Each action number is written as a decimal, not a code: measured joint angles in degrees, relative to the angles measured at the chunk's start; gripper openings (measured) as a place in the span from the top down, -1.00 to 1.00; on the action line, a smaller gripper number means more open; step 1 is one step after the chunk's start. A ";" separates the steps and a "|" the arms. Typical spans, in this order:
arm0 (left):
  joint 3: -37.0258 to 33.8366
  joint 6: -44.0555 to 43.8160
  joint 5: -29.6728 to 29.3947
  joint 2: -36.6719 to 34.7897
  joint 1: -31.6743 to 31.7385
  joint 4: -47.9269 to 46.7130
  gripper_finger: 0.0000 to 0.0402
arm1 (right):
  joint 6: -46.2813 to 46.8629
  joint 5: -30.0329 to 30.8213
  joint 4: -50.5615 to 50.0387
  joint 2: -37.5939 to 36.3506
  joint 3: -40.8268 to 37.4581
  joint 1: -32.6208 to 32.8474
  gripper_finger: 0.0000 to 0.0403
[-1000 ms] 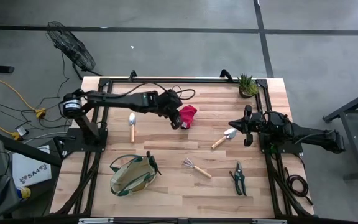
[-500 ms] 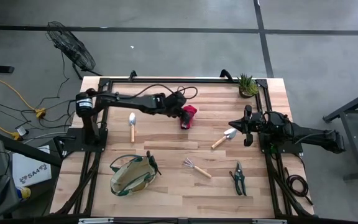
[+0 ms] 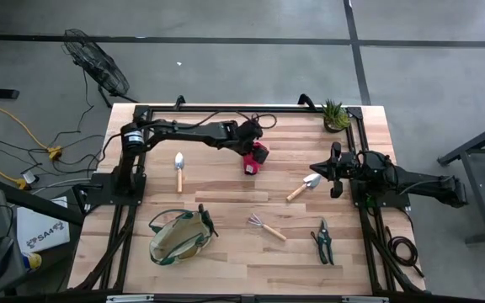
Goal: Pick & Place Garden tools in Gardening bag
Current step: Put the gloves into the gardening bag
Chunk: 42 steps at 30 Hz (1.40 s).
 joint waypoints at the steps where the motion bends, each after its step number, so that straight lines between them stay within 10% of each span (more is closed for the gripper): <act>1: 0.00 -0.45 0.18 0.25 0.00 -0.35 -0.33 | 0.02 0.00 0.00 0.00 0.02 -0.01 0.99; 13: 0.13 -0.82 2.47 2.04 0.04 -3.93 -0.28 | 0.00 0.02 0.04 0.00 0.00 0.00 0.99; 31: 0.15 0.96 8.08 2.39 0.06 -7.77 0.89 | 0.02 0.00 0.02 0.02 0.02 -0.02 0.99; 42: -0.06 2.45 11.54 1.03 0.00 -8.89 0.93 | 0.02 0.00 0.00 0.02 0.02 0.00 0.99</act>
